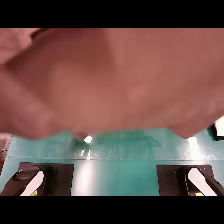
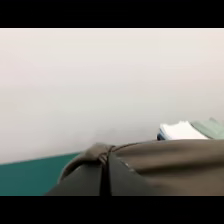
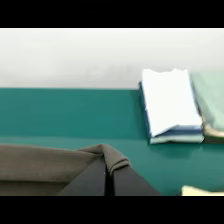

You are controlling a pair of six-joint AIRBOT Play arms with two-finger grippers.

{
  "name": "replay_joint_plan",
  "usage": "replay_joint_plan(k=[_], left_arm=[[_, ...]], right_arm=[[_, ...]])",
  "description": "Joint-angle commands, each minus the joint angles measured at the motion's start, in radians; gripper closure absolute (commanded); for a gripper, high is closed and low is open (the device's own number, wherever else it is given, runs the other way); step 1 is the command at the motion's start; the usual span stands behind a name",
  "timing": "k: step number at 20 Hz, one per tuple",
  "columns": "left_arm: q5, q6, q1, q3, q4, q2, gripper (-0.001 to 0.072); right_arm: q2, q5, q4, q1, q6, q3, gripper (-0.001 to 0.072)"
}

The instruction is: Fold the shirts.

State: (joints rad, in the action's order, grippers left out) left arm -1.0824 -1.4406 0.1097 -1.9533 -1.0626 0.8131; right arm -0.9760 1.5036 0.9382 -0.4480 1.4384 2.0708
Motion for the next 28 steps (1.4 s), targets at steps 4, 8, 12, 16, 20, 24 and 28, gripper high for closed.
replay_joint_plan(k=[4,8,12,16,20,24,28], left_arm=[[-0.229,-0.011,-0.043,0.231,0.006,0.309,0.0686],[-0.193,0.053,-0.106,0.339,-0.023,0.588,0.0686],[-0.013,0.047,-0.087,0.332,-0.029,0.798,0.0685],[0.083,0.062,-0.086,0.304,-0.050,0.846,0.0684],[-0.084,0.062,-0.086,0.280,-0.070,0.846,0.0684],[-0.163,0.062,-0.086,0.386,-0.084,0.846,0.0684],[-0.146,0.061,-0.086,0.540,-0.083,0.846,0.0681]], right_arm=[[-0.229,0.071,0.322,0.286,0.058,-0.286,0.0699],[-0.495,0.071,0.372,0.401,0.062,-0.345,0.0698],[-0.757,0.057,0.367,0.428,0.065,-0.179,0.0698],[-0.886,0.035,0.362,0.428,0.079,0.017,0.0698],[-0.787,-0.030,0.367,0.428,0.048,-0.146,0.0698],[-0.684,-0.103,0.362,0.430,0.048,-0.392,0.0697],[-0.633,-0.173,0.345,0.443,0.049,-0.584,0.0696]])
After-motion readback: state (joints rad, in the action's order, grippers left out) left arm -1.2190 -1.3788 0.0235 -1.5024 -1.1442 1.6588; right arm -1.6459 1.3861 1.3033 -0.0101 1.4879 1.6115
